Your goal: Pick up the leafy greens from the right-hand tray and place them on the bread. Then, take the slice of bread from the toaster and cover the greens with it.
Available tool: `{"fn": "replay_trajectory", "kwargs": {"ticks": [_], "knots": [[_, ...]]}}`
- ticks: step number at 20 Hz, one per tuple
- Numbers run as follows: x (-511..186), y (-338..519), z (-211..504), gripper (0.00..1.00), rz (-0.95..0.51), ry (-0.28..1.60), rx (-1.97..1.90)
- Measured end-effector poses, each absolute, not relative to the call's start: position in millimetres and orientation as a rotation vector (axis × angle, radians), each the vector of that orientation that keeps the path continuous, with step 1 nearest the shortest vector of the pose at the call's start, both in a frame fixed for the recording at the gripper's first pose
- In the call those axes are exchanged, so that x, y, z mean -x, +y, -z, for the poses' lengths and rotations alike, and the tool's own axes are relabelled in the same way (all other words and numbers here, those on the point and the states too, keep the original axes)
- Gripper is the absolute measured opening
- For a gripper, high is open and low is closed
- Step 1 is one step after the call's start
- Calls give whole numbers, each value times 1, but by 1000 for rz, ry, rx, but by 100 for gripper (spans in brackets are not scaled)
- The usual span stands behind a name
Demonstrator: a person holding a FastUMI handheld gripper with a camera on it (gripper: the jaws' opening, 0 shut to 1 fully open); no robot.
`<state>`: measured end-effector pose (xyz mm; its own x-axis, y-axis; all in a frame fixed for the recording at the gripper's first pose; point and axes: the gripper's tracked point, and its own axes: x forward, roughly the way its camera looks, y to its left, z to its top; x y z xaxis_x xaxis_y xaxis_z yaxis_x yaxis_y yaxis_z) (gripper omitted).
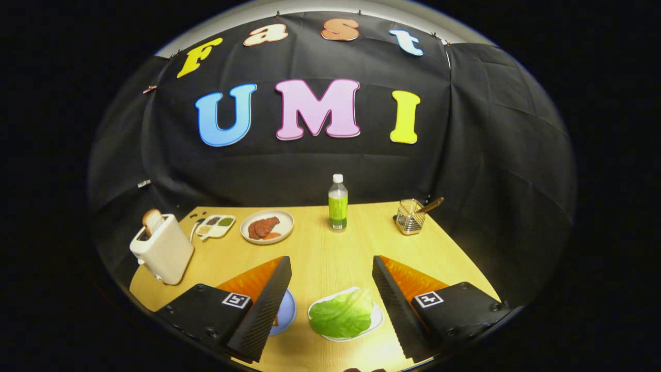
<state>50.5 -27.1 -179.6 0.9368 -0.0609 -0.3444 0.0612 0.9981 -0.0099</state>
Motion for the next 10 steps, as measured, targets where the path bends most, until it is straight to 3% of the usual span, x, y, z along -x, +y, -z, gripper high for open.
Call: {"fn": "replay_trajectory", "kwargs": {"ticks": [10], "knots": [[-86, -58, 314, 98, 130, 587, -47]]}}
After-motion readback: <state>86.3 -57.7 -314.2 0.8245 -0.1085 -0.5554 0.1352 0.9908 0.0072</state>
